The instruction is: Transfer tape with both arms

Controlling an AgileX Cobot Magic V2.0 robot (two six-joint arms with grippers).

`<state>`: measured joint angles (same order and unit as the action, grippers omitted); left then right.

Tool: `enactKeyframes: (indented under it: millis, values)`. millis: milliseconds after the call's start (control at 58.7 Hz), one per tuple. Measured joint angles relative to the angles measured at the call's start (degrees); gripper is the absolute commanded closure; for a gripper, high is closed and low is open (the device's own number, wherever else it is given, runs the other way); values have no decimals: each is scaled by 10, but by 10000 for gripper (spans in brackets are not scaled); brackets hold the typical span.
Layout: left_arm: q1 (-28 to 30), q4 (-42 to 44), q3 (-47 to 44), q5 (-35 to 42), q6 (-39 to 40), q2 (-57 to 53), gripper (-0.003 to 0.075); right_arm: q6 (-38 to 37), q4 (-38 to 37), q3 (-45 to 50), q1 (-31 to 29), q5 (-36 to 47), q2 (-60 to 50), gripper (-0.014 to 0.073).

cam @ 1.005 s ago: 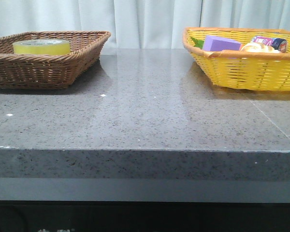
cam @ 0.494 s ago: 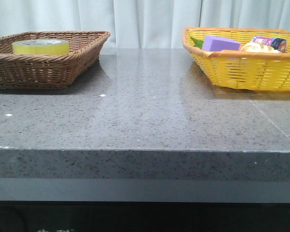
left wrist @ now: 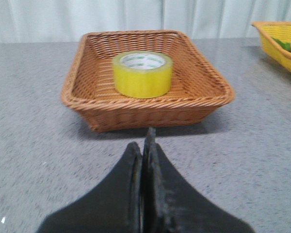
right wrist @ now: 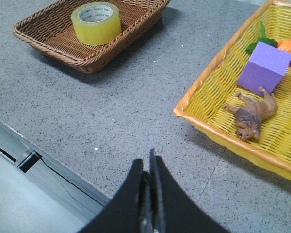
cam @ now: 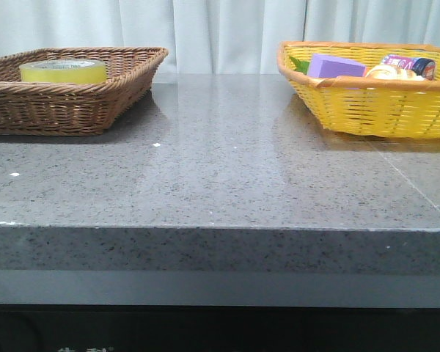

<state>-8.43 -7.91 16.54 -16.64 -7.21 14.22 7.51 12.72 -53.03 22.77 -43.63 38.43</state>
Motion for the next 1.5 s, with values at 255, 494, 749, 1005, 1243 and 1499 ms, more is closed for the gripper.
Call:
enactKeyframes:
  millis: [255,494,749,1005,1243,1499]
  values:
    - [24,-26,-104,34,0,-113,740,0,0,0,0,0,0,662]
    - [24,40,-171,53,77,-145,740,0,0,0,0,0,0,662]
    - [24,63,-170,117,100,-145,740,0,0,0,0,0,0,662]
    - [24,64,-170,138,86,-145,740,0,0,0,0,0,0,662]
    - [24,61,-170,153,84,-145,740,0,0,0,0,0,0,662]
    - [24,46,-170,153,83,-145,740,0,0,0,0,0,0,662]
